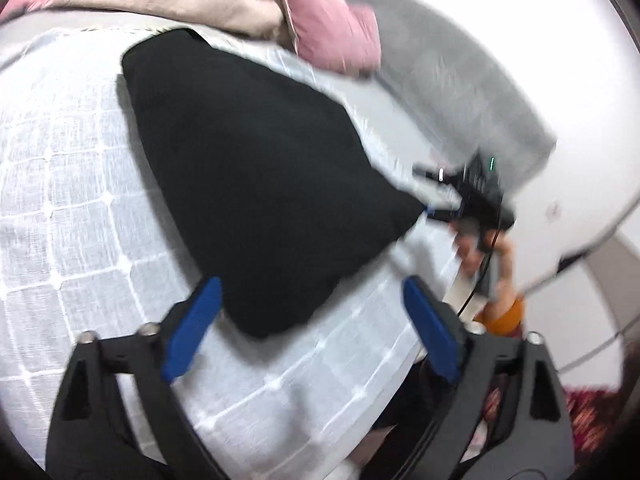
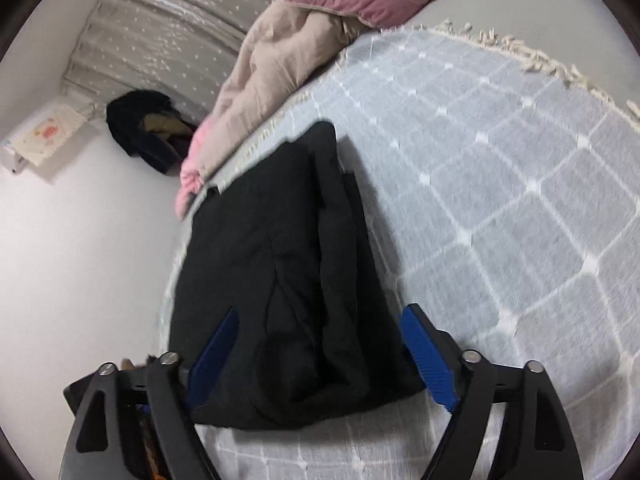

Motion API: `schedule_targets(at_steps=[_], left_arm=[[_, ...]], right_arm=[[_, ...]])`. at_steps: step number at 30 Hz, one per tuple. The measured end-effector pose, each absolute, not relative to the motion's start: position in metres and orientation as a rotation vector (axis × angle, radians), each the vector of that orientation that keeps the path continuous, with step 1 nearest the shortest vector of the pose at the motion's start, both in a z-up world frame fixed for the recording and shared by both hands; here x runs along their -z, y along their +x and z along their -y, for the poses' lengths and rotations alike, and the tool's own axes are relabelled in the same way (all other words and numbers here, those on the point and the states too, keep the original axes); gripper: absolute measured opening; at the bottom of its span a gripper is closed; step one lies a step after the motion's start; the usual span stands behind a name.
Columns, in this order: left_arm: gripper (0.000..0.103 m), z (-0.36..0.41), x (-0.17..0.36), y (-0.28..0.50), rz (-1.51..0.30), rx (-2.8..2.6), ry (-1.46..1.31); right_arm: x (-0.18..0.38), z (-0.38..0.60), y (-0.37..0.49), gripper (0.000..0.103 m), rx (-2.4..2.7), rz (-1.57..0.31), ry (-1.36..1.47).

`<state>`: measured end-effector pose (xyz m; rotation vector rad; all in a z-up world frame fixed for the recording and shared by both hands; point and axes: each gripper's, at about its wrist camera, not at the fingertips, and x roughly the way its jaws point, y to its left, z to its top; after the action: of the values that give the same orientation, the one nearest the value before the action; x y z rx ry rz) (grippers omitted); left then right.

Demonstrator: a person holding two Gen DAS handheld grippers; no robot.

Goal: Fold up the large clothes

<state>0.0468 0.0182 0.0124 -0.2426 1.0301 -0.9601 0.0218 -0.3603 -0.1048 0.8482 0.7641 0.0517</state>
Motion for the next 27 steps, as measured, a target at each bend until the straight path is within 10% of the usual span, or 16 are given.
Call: schedule_targets(at_steps=[17,27], left_arm=[[0.102,0.002,0.075,0.167,-1.195,0.781,-0.563],[0.079,0.054,0.022,0.161,-1.042,0.773,-0.408]], right_arm=[[0.182,0.378,0.115,0.091,-0.255,-0.820,1.094],[0.174,0.379,0.123,0.043,-0.349,-0.742,1.175]])
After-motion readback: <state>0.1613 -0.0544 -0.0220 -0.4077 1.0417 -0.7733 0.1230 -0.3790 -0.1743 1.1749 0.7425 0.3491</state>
